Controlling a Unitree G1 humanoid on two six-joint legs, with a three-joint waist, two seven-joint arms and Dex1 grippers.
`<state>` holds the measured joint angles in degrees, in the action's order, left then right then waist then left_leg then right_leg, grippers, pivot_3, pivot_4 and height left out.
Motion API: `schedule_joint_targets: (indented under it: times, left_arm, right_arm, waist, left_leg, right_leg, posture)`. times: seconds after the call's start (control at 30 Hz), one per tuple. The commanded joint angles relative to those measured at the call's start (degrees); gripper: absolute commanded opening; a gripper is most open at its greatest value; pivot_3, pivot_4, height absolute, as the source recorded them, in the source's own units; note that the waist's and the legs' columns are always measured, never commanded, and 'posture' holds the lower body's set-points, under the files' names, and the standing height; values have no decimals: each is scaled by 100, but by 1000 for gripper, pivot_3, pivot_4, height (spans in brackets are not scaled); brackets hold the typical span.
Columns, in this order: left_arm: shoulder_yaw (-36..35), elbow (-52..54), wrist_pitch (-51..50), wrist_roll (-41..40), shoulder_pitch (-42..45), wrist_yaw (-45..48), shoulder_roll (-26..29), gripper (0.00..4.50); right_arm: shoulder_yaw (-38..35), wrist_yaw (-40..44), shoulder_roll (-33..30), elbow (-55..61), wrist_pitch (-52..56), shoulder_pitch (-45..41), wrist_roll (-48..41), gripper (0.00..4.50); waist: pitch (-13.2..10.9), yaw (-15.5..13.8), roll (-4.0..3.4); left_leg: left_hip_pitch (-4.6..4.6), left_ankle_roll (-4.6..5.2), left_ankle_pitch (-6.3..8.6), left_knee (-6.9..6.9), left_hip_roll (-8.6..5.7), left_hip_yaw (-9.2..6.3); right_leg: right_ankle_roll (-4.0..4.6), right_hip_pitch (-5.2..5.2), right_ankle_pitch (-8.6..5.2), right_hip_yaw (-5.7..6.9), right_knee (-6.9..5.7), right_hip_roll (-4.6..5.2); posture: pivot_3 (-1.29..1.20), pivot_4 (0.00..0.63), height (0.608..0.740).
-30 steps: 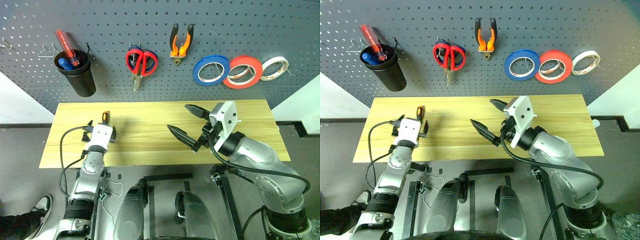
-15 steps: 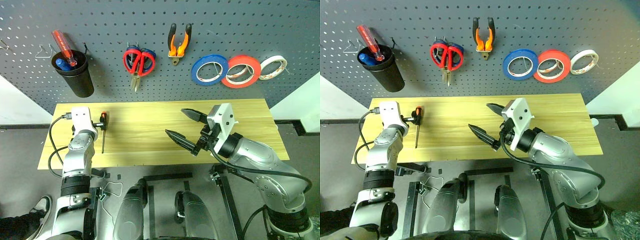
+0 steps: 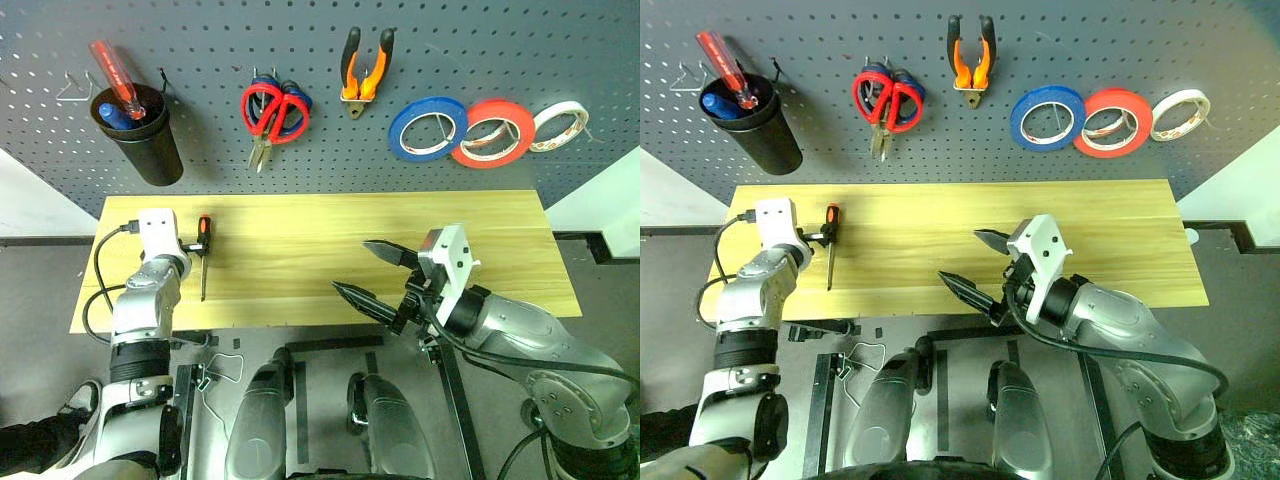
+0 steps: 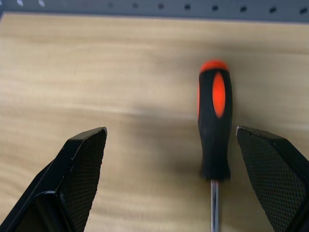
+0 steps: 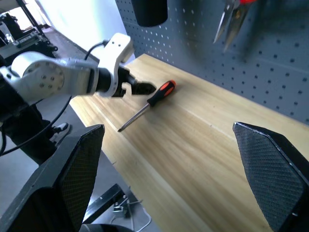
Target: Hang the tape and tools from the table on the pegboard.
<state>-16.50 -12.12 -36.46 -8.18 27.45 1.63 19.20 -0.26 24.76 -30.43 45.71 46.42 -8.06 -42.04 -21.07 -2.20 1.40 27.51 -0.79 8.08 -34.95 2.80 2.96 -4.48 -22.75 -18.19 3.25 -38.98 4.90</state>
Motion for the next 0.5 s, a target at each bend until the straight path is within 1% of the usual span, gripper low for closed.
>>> schedule_joint_targets:
  times: [0.03,0.27,0.5]
  left_arm:
    - [5,105,-188,-65,109,55,38,4472]
    - [73,11,-469,-82,88,131,-10,4472]
    - [165,49,-745,-133,82,237,-61,4472]
  right_arm:
    - [-158,-108,-75,418,71,108,-265,4500]
    - [-393,-303,-272,700,230,365,-648,4500]
    - [-570,-509,-449,879,284,576,-957,4500]
  waist:
    - [-38,-2,0]
    - [-156,6,4]
    - [-185,8,6]
  left_leg:
    - [1,5,3,1,-1,3]
    - [17,7,5,10,-2,7]
    - [56,6,4,14,-2,10]
  right_leg:
    - [-3,-2,1,0,2,3]
    - [-4,-18,1,1,11,7]
    - [-6,-56,1,3,12,7]
  posture:
    - [18,442,714]
    - [-9,459,714]
    - [-23,459,714]
